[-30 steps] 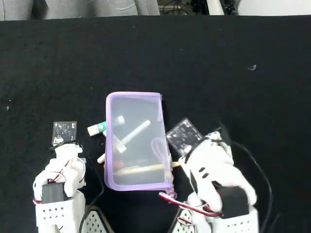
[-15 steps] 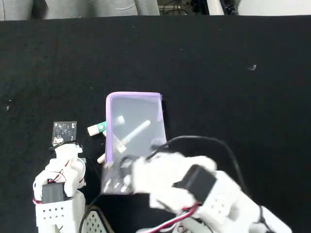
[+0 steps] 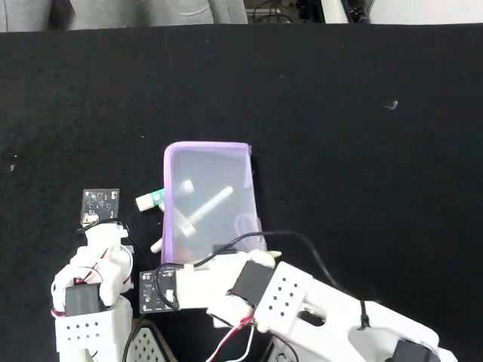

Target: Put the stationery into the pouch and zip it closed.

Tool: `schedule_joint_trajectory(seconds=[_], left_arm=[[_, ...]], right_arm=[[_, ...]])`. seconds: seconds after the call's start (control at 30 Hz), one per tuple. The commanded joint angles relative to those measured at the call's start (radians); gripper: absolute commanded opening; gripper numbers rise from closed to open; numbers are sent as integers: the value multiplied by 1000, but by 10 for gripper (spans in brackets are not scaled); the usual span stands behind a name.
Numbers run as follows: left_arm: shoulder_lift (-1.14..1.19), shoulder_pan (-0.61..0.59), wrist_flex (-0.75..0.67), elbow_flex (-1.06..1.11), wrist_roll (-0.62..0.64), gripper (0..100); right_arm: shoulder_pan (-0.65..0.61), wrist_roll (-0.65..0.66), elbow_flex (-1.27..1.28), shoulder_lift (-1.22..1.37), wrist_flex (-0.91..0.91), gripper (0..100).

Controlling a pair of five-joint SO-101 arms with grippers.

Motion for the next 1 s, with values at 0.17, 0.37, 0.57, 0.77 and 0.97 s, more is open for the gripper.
schedule_joint_trajectory(seconds=[0.17, 0.37, 0.57, 0.77, 0.97], left_arm=[[-8, -12, -9, 27, -5, 30], [-8, -13, -9, 27, -5, 30], [-8, -13, -9, 27, -5, 30], [-8, -13, -9, 27, -5, 30], [-8, -13, -9, 27, -5, 30]], right_arm=[[279, 114, 62, 5, -247, 357], [522, 196, 71, 4, -423, 357], [601, 192, 31, 4, -554, 357], [686, 189, 18, 2, -560, 357], [827, 87, 2, 1, -471, 357]])
